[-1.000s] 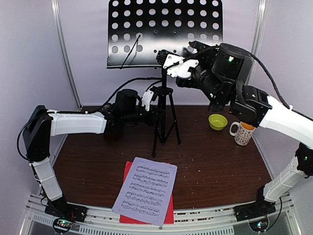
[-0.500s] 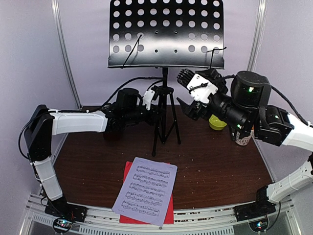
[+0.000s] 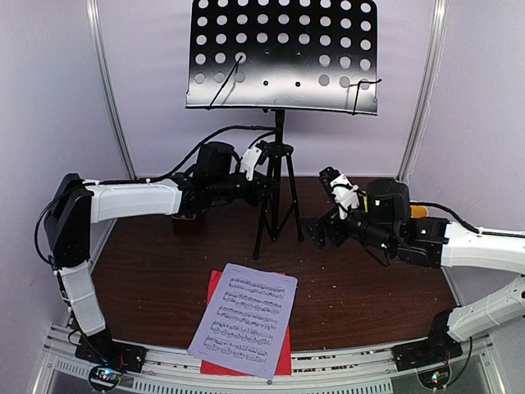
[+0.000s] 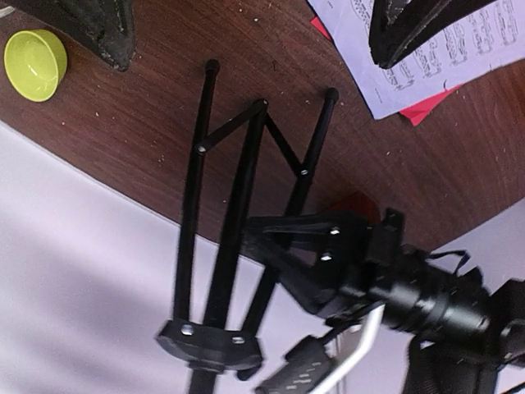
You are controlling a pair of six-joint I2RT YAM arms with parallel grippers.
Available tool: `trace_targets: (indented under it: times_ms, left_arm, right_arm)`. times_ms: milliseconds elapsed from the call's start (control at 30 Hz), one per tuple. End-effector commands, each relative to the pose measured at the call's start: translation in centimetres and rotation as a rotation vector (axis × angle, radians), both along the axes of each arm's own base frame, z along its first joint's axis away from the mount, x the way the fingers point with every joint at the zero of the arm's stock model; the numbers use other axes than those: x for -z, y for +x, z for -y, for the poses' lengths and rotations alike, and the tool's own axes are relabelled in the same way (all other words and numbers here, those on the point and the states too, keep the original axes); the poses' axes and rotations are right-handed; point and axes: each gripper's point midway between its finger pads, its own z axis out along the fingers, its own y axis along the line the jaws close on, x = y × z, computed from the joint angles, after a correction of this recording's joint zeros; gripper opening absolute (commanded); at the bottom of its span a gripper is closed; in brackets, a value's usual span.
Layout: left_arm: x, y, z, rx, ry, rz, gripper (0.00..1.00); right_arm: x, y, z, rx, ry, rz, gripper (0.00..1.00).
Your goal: Set up the instrument practice props
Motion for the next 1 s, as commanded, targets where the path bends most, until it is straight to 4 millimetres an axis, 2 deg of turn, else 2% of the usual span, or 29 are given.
trace_targets:
  times_ms: [0,233,433,667,833,967]
  left_arm:
    - [0.2,0.4,0.0,0.061,0.006,-0.008,0.00]
    - [0.6,-0.1,0.0,0.130,0.063,0.045,0.00]
    - [0.6,-0.1,0.1,0.155,0.076,0.056,0.00]
    - [1.0,0.3,0.0,0.176,0.075,0.046,0.00]
    - [1.2,0.5,0.0,0.187,0.075,0.048,0.00]
    - [1.1,0.7,0.0,0.196,0.074,0.046,0.00]
  right_arm:
    - [-1.7,2.5,-0.2,-0.037,0.227,-0.084,1.00]
    - [0.7,7.2,-1.3,-0.092,0.152,-0.112,0.92]
    - [0.9,11.0,-2.3,-0.089,0.114,-0.083,0.85]
    - [1.3,14.1,-2.6,-0.095,0.077,-0.061,0.76]
    - [1.9,15.3,-3.7,-0.133,0.042,-0.063,0.69]
    - [2.6,15.9,-4.5,-0.154,0.025,-0.078,0.58]
